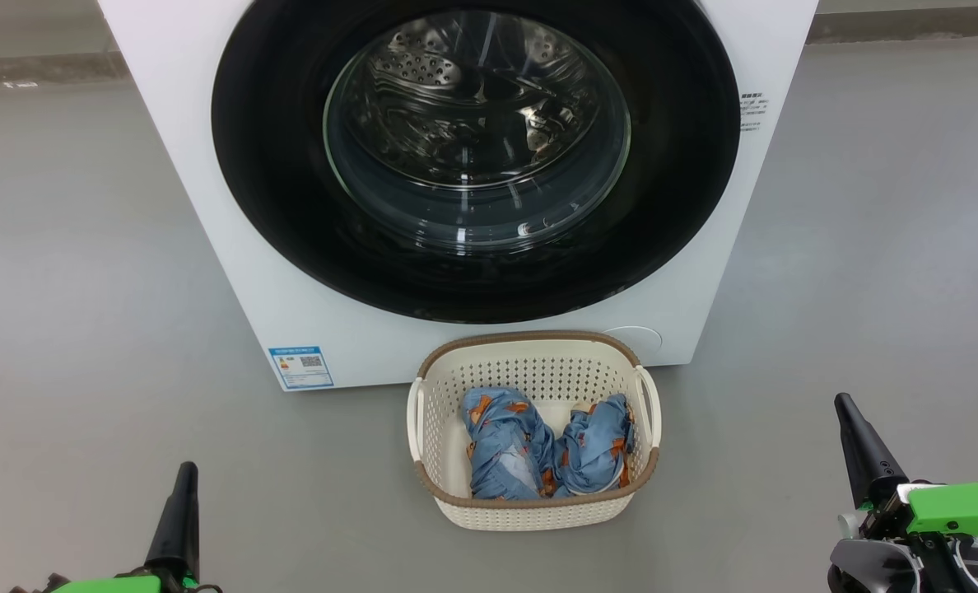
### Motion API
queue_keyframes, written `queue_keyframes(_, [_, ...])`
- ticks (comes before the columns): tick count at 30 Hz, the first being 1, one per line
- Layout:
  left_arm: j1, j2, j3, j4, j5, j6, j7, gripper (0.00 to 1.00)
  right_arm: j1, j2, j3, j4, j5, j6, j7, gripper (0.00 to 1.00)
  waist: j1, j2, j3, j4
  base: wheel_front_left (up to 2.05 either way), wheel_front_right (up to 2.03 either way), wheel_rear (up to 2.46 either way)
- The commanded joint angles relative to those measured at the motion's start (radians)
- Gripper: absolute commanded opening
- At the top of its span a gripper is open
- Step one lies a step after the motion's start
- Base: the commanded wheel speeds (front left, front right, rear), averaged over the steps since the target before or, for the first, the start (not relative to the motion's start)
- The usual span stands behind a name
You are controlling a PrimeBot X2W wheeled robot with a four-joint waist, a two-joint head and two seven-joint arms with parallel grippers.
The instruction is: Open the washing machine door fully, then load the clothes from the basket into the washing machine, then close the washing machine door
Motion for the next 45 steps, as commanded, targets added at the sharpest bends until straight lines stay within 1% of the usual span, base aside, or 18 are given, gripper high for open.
queue_keyframes(1, [-0.048, 0.014, 0.032, -0.022, 0.008, -0.001, 0.006, 0.00, -0.041, -0.005, 0.013, -0.025, -0.007, 0.005, 0.005, 0.00, 0.0000, 0.0000, 0.000, 0.000, 0.00, 0.00, 0.00])
queue_keyframes(11, [-0.048, 0.013, 0.033, -0.022, 0.009, -0.001, 0.007, 0.00, -0.041, -0.004, 0.012, -0.025, -0.008, 0.005, 0.006, 0.00, 0.0000, 0.0000, 0.000, 0.000, 0.00, 0.00, 0.00])
queue_keyframes(12, [0.001, -0.002, 0.001, 0.002, 0.000, 0.000, 0.002, 0.00, 0.001, 0.001, -0.001, 0.003, -0.003, 0.000, 0.000, 0.00, 0.0000, 0.0000, 0.000, 0.000, 0.00, 0.00, 0.00])
queue_keyframes(13, [0.006, -0.005, 0.001, 0.011, 0.000, 0.000, 0.002, 1.00, 0.003, 0.002, 0.001, 0.014, -0.003, 0.000, 0.000, 1.00, 0.0000, 0.0000, 0.000, 0.000, 0.00, 0.00, 0.00])
queue_keyframes(15, [0.023, -0.013, -0.001, 0.033, 0.000, 0.000, 0.001, 1.00, 0.020, 0.010, 0.007, 0.036, -0.003, 0.000, -0.001, 1.00, 0.0000, 0.0000, 0.000, 0.000, 0.00, 0.00, 0.00])
queue_keyframes(17, [0.023, -0.013, -0.001, 0.029, 0.003, 0.000, -0.003, 1.00, 0.019, 0.010, 0.008, 0.034, -0.004, 0.000, -0.005, 1.00, 0.0001, 0.0000, 0.001, 0.000, 0.00, 0.00, 0.00])
queue_keyframes(21, [0.022, -0.010, -0.005, 0.023, 0.016, 0.000, -0.015, 1.00, 0.018, 0.008, 0.013, 0.030, -0.015, 0.000, -0.016, 1.00, 0.0016, 0.0000, -0.001, 0.002, 0.00, 0.00, 0.00])
queue_keyframes(25, [0.022, -0.005, -0.011, 0.017, 0.039, 0.000, -0.027, 1.00, 0.017, 0.002, 0.020, 0.026, -0.035, 0.000, -0.029, 1.00, 0.0002, 0.0000, 0.000, 0.002, 0.00, 0.00, 0.00])
queue_keyframes(28, [0.022, -0.003, -0.012, 0.011, 0.063, 0.000, -0.036, 1.00, 0.015, -0.003, 0.027, 0.023, -0.057, 0.001, -0.038, 1.00, 0.0001, 0.0000, 0.001, 0.003, 0.00, 0.00, 0.00])
queue_keyframes(36, [0.021, 0.002, -0.012, -0.002, 0.161, 0.000, -0.058, 1.00, 0.008, -0.014, 0.039, 0.014, -0.141, 0.001, -0.061, 1.00, 0.0000, 0.0000, 0.001, 0.005, 0.00, 0.00, 0.00])
queue_keyframes(45, [0.020, 0.007, -0.018, -0.014, 0.294, 0.000, -0.084, 1.00, 0.002, -0.031, 0.066, 0.006, -0.274, 0.001, -0.087, 1.00, 0.0000, 0.0000, 0.000, 0.008, 0.00, 0.00, 0.00])
